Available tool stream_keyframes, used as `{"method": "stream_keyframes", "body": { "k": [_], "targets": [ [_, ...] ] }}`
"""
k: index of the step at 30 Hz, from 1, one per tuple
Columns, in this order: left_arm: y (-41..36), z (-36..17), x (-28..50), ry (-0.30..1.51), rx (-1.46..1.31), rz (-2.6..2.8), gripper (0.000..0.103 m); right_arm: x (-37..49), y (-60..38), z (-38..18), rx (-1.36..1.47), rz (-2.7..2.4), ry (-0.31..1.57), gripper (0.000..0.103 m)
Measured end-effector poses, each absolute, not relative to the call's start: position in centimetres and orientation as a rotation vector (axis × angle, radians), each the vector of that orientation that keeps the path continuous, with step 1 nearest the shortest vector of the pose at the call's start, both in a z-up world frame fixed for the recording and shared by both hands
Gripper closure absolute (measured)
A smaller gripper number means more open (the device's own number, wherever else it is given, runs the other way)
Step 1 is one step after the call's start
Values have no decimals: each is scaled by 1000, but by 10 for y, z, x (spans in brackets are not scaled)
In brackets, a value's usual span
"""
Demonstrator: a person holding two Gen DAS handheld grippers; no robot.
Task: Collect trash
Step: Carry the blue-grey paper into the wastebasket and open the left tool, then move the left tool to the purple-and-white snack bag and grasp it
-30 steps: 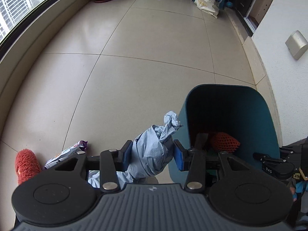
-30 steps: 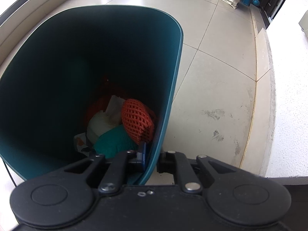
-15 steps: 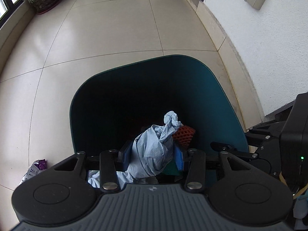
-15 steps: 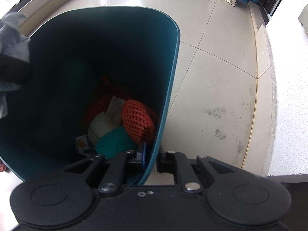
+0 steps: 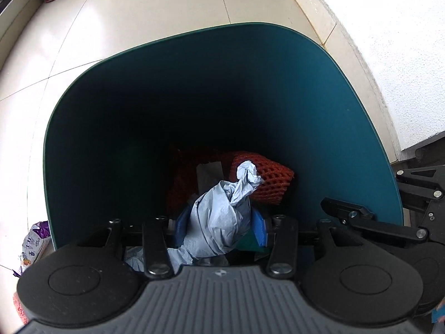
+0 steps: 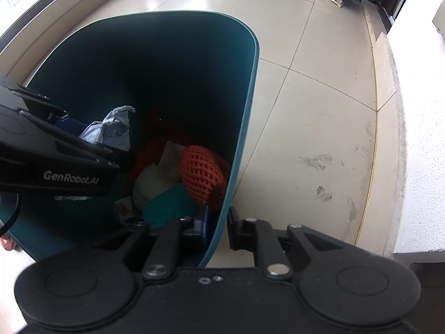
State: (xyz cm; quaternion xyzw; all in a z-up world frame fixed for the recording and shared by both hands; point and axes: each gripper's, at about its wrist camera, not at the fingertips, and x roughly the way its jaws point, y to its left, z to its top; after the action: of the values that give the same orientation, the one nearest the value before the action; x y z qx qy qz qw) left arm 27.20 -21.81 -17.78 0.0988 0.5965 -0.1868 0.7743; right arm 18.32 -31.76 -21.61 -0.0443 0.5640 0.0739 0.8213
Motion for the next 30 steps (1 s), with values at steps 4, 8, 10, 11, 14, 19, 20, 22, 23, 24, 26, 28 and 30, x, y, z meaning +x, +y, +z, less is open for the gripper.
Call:
{"method": "stream_keyframes", "body": {
  "k": [4, 8, 10, 11, 14, 19, 20, 22, 23, 24, 26, 28, 30],
  "targets": [
    [-208, -168, 268, 1256, 179, -420, 41, 184, -318, -216, -95, 155, 1201, 90],
    [-197, -156, 267, 1236, 123, -441, 34, 185, -315, -216, -102, 153, 1202, 90],
    [-191, -150, 267, 1235, 106, -422, 34, 185, -314, -216, -108, 150, 1202, 90],
    [-187, -145, 265, 1233, 97, -422, 34, 185, -313, -217, -108, 149, 1203, 90],
    [-164, -120, 256, 1177, 88, -433, 34, 184, -312, -218, -108, 148, 1203, 90],
    [-101, -88, 253, 1093, 57, -355, 23, 184, -310, -219, -96, 150, 1210, 90],
    [-85, -85, 253, 1085, 49, -322, 23, 185, -309, -220, -99, 151, 1212, 90],
    [-54, -81, 255, 1079, 22, -262, 23, 185, -308, -221, -98, 152, 1215, 90],
    [-40, -82, 256, 1083, 6, -236, 23, 186, -306, -221, -98, 154, 1217, 90],
    [-25, -84, 259, 1092, -11, -205, 23, 186, -304, -221, -100, 156, 1219, 90],
    [0, -89, 262, 1104, -33, -152, 23, 187, -300, -223, -118, 165, 1221, 90],
    [22, -102, 268, 1125, -42, -94, 23, 188, -294, -225, -132, 172, 1223, 90],
    [44, -116, 272, 1148, -48, -37, 23, 189, -291, -226, -139, 178, 1227, 90]
  ]
}}
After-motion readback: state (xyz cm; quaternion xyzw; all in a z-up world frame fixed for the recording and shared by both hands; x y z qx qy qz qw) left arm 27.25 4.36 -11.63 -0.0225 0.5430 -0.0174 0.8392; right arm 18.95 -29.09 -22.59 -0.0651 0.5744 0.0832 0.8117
